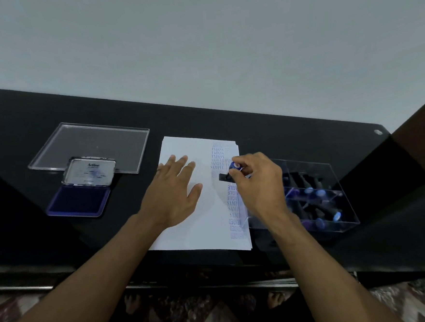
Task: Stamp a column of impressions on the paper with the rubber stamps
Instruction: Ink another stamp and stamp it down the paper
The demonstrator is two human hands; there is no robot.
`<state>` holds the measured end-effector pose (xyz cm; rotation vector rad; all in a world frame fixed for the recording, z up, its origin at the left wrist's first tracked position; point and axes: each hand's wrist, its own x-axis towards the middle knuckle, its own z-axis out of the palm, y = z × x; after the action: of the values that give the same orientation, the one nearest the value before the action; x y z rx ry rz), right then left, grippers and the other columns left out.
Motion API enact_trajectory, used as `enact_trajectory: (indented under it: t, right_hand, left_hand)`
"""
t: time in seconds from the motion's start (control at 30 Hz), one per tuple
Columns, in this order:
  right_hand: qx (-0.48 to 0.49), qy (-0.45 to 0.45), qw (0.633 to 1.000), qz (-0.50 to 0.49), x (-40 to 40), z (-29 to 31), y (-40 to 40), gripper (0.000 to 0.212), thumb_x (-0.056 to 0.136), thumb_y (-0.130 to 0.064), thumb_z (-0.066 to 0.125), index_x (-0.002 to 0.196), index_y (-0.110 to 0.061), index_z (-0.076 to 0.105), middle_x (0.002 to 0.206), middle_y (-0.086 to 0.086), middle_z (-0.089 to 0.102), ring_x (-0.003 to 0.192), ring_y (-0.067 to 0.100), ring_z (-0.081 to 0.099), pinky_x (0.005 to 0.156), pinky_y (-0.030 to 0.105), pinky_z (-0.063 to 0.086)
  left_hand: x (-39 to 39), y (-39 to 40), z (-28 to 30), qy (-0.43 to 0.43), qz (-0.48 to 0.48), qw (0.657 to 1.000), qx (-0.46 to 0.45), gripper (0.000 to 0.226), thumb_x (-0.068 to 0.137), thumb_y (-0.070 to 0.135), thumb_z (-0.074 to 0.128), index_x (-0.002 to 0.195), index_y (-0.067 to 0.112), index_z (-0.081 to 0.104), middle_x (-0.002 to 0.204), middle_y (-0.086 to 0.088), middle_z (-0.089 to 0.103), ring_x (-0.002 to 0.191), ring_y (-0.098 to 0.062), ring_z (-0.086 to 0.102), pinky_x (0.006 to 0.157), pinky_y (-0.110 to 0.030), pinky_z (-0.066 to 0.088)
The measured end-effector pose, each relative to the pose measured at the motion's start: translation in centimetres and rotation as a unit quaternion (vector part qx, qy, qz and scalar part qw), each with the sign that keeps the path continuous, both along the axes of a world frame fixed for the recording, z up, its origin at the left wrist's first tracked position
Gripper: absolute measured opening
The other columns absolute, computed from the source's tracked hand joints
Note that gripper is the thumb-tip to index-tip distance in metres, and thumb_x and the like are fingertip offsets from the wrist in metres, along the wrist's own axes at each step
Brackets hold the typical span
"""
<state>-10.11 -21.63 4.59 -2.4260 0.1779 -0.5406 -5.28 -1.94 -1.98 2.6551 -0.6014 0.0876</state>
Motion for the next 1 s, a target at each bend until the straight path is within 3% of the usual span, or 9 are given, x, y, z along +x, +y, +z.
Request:
enact_trajectory:
  t: [0.17, 0.37, 0.6, 1.0]
  right_hand:
    - [-0.016, 0.01, 1.0, 0.007, 1.2, -0.2, -0.2, 0.022, 0.088, -0.019, 0.074, 0.11, -0.016, 0.074, 0.104, -0.003, 0.066, 0.083, 0.008, 0.064, 0.084, 0.021, 0.055]
    - [-0.022, 0.034, 0.999, 0.022, 2.4, -0.3, -0.3, 0.022, 0.088, -0.021, 0.073, 0.11, -0.017, 0.075, 0.106, -0.004, 0.067, 0.086, 0.008, 0.065, 0.085, 0.019, 0.054]
    - [-0.053, 0.055, 0.996, 0.044, 3.2, -0.9, 0.0, 0.024, 0.088, -0.022, 0.074, 0.111, -0.015, 0.075, 0.107, 0.0, 0.068, 0.092, 0.015, 0.065, 0.09, 0.035, 0.055]
    - [-0.095, 0.076, 0.991, 0.052, 3.5, -0.8, 0.3, 0.025, 0.089, -0.025, 0.072, 0.113, -0.016, 0.075, 0.112, 0.002, 0.07, 0.096, 0.016, 0.063, 0.091, 0.037, 0.055]
  left_hand:
    - [1.8, -1.0, -0.5, 0.004, -0.004, 1.0, 0.024, 0.074, 0.095, 0.06, 0.024, 0.158, 0.022, 0.028, 0.167, -0.002, 0.019, 0.156, -0.025, 0.007, 0.121, -0.038, 0.0]
    - [3.5, -1.3, -1.1, 0.0, -0.002, 0.999, 0.049, 0.074, 0.095, 0.058, 0.023, 0.158, 0.02, 0.029, 0.167, -0.005, 0.02, 0.156, -0.027, 0.008, 0.125, -0.045, 0.007]
    - [4.0, -1.1, -2.1, -0.015, -0.006, 0.997, 0.075, 0.071, 0.097, 0.059, 0.021, 0.156, 0.022, 0.035, 0.166, -0.006, 0.024, 0.155, -0.029, 0.012, 0.124, -0.046, 0.006]
    - [3.9, -1.0, -2.3, -0.02, -0.008, 0.997, 0.074, 0.07, 0.098, 0.058, 0.02, 0.155, 0.023, 0.037, 0.166, -0.005, 0.024, 0.155, -0.028, 0.013, 0.125, -0.047, 0.009]
